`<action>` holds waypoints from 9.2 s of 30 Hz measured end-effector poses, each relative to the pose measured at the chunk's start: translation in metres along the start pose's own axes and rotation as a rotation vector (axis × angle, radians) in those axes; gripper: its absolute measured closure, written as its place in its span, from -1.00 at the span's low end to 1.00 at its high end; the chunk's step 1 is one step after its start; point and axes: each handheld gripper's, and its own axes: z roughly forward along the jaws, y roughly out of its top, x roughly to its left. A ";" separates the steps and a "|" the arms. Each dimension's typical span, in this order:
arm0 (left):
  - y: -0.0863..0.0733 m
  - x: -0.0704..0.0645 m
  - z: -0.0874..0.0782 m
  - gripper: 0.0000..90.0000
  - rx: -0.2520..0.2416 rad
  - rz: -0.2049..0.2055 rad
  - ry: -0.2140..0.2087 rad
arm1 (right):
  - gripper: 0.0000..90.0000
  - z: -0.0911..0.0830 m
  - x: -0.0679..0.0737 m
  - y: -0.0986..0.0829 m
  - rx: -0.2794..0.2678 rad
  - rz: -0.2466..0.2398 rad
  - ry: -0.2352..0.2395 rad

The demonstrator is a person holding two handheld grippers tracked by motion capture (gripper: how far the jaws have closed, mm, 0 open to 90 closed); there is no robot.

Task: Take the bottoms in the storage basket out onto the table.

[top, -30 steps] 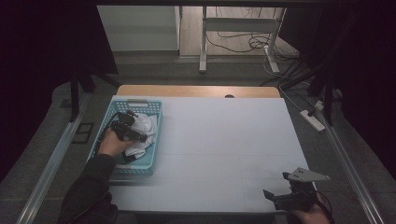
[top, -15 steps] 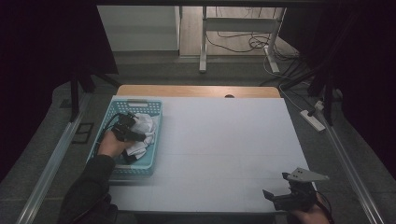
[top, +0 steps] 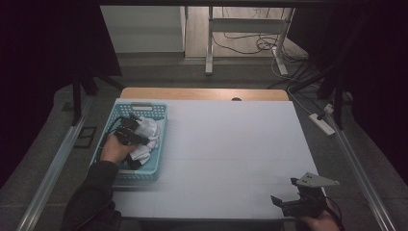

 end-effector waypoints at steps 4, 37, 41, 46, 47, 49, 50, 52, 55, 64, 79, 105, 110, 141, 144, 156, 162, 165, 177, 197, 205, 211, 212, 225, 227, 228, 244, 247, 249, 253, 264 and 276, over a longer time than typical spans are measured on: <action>-0.001 0.001 -0.004 0.40 -0.007 -0.017 -0.004 | -0.99 0.000 0.000 0.000 0.001 0.000 0.000; -0.008 -0.002 -0.046 0.41 -0.177 -0.048 -0.001 | -0.99 -0.001 0.000 0.000 -0.015 -0.003 0.010; -0.008 -0.004 -0.051 0.41 -0.195 -0.038 0.002 | -0.99 -0.002 0.000 0.000 -0.016 -0.003 0.011; -0.008 -0.008 -0.059 0.41 -0.225 -0.030 0.001 | -0.99 -0.002 0.000 0.000 -0.018 -0.002 0.013; -0.008 -0.008 -0.061 0.41 -0.232 -0.028 0.002 | -0.99 -0.002 0.000 0.000 -0.019 -0.003 0.013; -0.008 -0.010 -0.064 0.41 -0.238 -0.027 0.004 | -0.99 -0.002 0.000 0.000 -0.018 -0.003 0.013; -0.008 -0.010 -0.066 0.41 -0.244 -0.026 0.004 | -0.99 -0.002 0.000 0.000 -0.018 -0.003 0.013; -0.008 -0.012 -0.070 0.41 -0.256 -0.023 0.001 | -0.99 -0.002 0.000 0.000 -0.018 -0.003 0.013; -0.008 -0.014 -0.075 0.41 -0.270 -0.017 0.002 | -0.99 -0.002 0.000 0.000 -0.018 -0.003 0.014; -0.008 -0.019 -0.085 0.41 -0.301 -0.007 0.002 | -0.99 -0.002 -0.001 0.000 -0.019 0.000 0.017; -0.003 -0.037 -0.103 0.41 -0.349 0.027 -0.014 | -0.99 -0.002 -0.001 0.000 -0.017 0.001 0.019; 0.012 -0.083 -0.115 0.40 -0.368 0.138 -0.046 | -0.99 -0.002 -0.001 0.000 -0.015 0.001 0.021; 0.017 -0.092 -0.114 0.40 -0.370 0.161 -0.062 | -0.99 -0.001 -0.001 0.000 -0.013 0.001 0.020; 0.050 -0.148 -0.083 0.40 -0.334 0.288 -0.143 | -0.99 -0.001 -0.001 0.000 -0.008 0.000 0.022; 0.052 -0.153 -0.079 0.40 -0.330 0.298 -0.152 | -0.99 -0.001 -0.001 0.000 -0.006 0.001 0.022; 0.063 -0.167 -0.060 0.40 -0.308 0.325 -0.182 | -0.99 0.000 -0.001 0.000 -0.004 0.000 0.022; 0.070 -0.173 -0.046 0.40 -0.297 0.330 -0.195 | -0.99 0.000 -0.001 0.000 -0.004 0.000 0.023; 0.072 -0.176 -0.041 0.40 -0.288 0.340 -0.196 | -0.99 0.000 -0.001 0.000 -0.004 0.001 0.023; 0.083 -0.193 -0.021 0.40 -0.283 0.374 -0.198 | -0.99 -0.001 -0.001 0.000 -0.010 0.002 0.027; 0.085 -0.207 0.021 0.39 -0.245 0.385 -0.164 | -0.99 -0.001 -0.001 -0.001 -0.010 0.004 0.033; 0.085 -0.208 0.031 0.38 -0.217 0.371 -0.174 | -0.99 -0.001 -0.001 -0.001 -0.008 0.002 0.033; 0.085 -0.206 0.038 0.38 -0.205 0.353 -0.188 | -0.99 -0.001 -0.001 -0.001 -0.007 0.002 0.032; 0.085 -0.206 0.039 0.38 -0.205 0.351 -0.189 | -0.99 -0.001 -0.001 -0.001 -0.007 0.002 0.033; 0.083 -0.203 0.053 0.35 -0.209 0.390 -0.202 | -0.99 -0.001 -0.001 -0.001 -0.005 0.001 0.033; 0.082 -0.203 0.055 0.34 -0.207 0.402 -0.196 | -0.99 -0.001 -0.001 -0.001 -0.005 0.001 0.033; 0.082 -0.204 0.055 0.33 -0.201 0.408 -0.192 | -0.99 -0.001 -0.001 -0.001 -0.005 0.001 0.033; 0.081 -0.200 0.069 0.19 -0.155 0.395 -0.185 | -0.99 -0.002 -0.001 -0.001 -0.006 0.000 0.033; 0.081 -0.200 0.070 0.17 -0.151 0.407 -0.173 | -0.99 -0.002 -0.001 -0.001 -0.006 0.000 0.033; 0.080 -0.202 0.071 0.15 -0.150 0.421 -0.156 | -0.99 -0.002 -0.001 -0.001 -0.006 0.000 0.033; 0.080 -0.204 0.071 0.08 -0.151 0.439 -0.141 | -0.99 -0.002 -0.001 -0.001 -0.006 -0.002 0.033; 0.080 -0.203 0.072 -0.15 -0.164 0.438 -0.110 | -0.99 -0.002 -0.001 -0.001 -0.007 -0.002 0.036; 0.080 -0.200 0.072 -0.44 -0.173 0.414 -0.133 | -0.99 -0.002 -0.001 -0.001 -0.007 -0.002 0.039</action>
